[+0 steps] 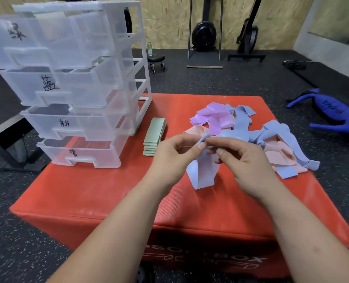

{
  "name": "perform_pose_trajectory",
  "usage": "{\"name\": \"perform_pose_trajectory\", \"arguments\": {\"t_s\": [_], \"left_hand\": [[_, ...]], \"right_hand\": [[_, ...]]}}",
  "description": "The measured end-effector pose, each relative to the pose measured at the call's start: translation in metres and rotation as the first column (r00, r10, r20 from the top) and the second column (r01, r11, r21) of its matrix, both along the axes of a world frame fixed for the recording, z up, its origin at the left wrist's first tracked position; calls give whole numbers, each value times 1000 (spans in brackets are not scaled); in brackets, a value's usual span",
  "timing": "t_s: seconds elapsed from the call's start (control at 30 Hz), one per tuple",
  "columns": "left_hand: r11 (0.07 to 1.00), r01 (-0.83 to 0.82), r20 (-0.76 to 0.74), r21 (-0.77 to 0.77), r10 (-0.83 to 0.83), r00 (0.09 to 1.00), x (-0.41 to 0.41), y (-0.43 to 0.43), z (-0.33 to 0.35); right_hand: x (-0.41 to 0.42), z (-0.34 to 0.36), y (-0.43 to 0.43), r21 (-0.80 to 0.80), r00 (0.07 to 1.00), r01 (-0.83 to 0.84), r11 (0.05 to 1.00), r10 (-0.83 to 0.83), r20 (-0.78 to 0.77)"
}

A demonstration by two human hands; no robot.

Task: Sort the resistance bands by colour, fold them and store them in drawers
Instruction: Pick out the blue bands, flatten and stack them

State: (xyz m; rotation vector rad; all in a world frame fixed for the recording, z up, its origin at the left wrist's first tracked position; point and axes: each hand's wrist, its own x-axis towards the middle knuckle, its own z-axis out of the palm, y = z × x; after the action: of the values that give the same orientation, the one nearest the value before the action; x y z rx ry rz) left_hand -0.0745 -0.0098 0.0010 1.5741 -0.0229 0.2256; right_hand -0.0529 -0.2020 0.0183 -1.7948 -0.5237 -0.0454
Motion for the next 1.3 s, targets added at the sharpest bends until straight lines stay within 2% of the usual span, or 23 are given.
{"name": "perform_pose_trajectory", "arguments": {"t_s": [0.07,0.17,0.3,0.37,0.53,0.67,0.77,0.93,1.03,1.13,1.23,1.3], "left_hand": [[1000,-29,1,10,29,1000,5,7,-4],[999,-36,-34,-19,36,999,10,12,-4],[999,-26,-11,-38,25,1000,13,15,0],[999,-43,7,-25,44,999,15,16,0],[997,-21,47,73,17,999,15,19,4],[979,55,94,197,-75,993,12,26,7],[967,81,111,242,-110,988,9,27,9],[959,-18,156,282,-28,987,10,25,9],[974,-104,207,199,62,976,10,21,10],[955,-296,220,7,288,932,13,25,12],[879,-447,139,-167,470,872,19,41,5],[846,-505,71,-169,522,850,23,52,-5]], "right_hand": [[6,-3,0,51,998,58,997,-56,-37],[14,-8,0,-15,989,146,989,-145,21],[19,-11,4,-98,996,1,995,-10,-94],[20,-14,7,-137,995,-49,989,37,-89],[21,-14,14,-99,999,20,995,-24,-38],[19,-12,14,-77,998,41,996,-45,-49],[16,-12,12,-69,997,17,997,-22,-78],[15,-13,8,-115,991,-95,989,83,-104],[16,-15,5,-185,974,-205,961,180,-140],[23,-21,-7,-394,966,-258,882,219,-140],[29,-21,-23,-508,976,-217,834,178,-126],[34,-19,-35,-535,988,-149,832,101,-117]]}}
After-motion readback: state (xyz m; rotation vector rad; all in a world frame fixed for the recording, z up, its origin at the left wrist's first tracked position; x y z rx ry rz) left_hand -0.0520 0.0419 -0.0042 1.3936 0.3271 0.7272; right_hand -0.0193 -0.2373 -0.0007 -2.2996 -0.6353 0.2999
